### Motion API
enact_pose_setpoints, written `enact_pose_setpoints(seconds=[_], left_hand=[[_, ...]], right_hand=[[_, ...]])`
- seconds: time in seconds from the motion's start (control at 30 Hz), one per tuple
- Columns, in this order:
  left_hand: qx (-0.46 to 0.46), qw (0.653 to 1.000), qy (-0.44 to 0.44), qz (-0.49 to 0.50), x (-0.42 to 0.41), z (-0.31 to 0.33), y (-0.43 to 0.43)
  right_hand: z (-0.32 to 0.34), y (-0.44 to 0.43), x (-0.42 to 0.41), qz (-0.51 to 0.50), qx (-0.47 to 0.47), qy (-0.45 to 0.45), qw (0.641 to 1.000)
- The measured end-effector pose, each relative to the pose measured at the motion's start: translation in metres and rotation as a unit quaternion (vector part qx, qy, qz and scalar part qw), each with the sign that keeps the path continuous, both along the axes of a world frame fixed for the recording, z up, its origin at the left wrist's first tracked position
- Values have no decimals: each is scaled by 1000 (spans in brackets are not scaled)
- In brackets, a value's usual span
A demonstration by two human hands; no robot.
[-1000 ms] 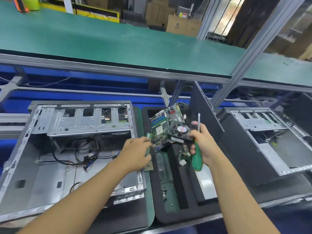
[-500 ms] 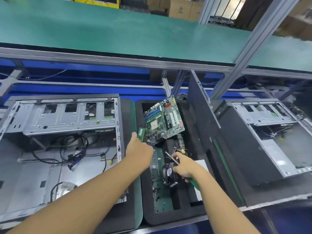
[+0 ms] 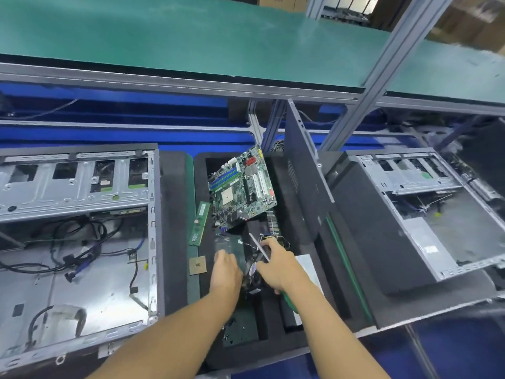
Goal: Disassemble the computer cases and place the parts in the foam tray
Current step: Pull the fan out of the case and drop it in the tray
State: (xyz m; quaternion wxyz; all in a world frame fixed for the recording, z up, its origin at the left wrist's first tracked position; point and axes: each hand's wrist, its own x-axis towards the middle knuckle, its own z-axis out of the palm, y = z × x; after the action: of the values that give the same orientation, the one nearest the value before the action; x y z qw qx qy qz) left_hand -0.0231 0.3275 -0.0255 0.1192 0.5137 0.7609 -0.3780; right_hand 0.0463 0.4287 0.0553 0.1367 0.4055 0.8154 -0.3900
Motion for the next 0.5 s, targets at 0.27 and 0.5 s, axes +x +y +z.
enact_pose_setpoints(seconds=[0.27,0.5], left_hand=[[339,906,-163,194,0,2,-1],[426,677,-462,383,6,-14,-9]], right_hand=[[19,13,-4,-62,29,69,995],[42,26,-13,-108,75,183,974]])
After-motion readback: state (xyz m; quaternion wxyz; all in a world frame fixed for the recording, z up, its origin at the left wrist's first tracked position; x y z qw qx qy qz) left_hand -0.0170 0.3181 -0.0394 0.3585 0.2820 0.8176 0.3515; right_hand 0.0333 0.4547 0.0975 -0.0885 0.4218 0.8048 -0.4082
